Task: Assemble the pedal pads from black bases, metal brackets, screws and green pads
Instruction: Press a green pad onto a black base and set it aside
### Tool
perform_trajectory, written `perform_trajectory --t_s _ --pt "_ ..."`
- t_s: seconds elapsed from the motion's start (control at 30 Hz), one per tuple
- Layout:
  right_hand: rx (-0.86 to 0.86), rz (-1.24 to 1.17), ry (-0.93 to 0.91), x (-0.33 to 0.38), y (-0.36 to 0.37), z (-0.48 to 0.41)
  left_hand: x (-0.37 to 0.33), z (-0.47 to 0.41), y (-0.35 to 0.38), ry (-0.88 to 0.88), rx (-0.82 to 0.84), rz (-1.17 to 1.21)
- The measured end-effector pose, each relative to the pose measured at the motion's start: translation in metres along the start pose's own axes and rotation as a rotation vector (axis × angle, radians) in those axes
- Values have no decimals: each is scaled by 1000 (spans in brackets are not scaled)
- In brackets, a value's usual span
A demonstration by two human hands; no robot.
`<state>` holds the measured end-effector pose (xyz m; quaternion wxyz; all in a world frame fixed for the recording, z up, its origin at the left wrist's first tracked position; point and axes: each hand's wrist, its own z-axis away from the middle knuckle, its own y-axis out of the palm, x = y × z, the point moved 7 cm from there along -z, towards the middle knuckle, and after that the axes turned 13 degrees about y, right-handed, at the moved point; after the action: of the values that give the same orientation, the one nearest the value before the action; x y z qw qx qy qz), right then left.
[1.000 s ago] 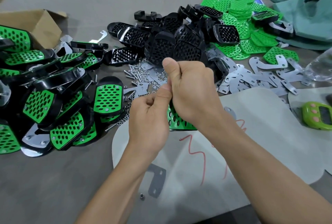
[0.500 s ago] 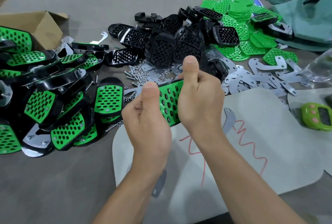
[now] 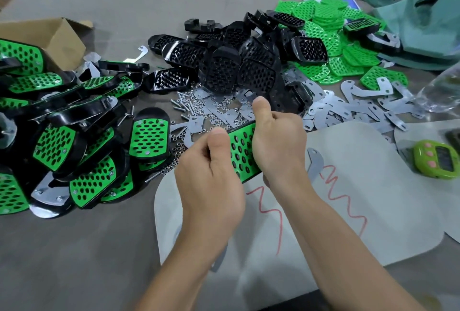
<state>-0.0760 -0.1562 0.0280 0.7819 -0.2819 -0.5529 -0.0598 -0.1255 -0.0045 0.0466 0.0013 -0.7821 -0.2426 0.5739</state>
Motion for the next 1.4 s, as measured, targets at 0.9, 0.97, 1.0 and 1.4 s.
perform_trajectory --t_s 0.9,0.97,1.0,1.4 --pt "477 -334 448 -23 22 12 -7 7 15 -32 -34 287" --pt "466 -341 452 -25 20 9 -3 9 20 -68 -20 304" --pt "461 -331 448 -25 18 8 -1 8 22 -88 -16 327" --pt "545 -358 431 -18 20 10 6 6 22 -191 -45 469"
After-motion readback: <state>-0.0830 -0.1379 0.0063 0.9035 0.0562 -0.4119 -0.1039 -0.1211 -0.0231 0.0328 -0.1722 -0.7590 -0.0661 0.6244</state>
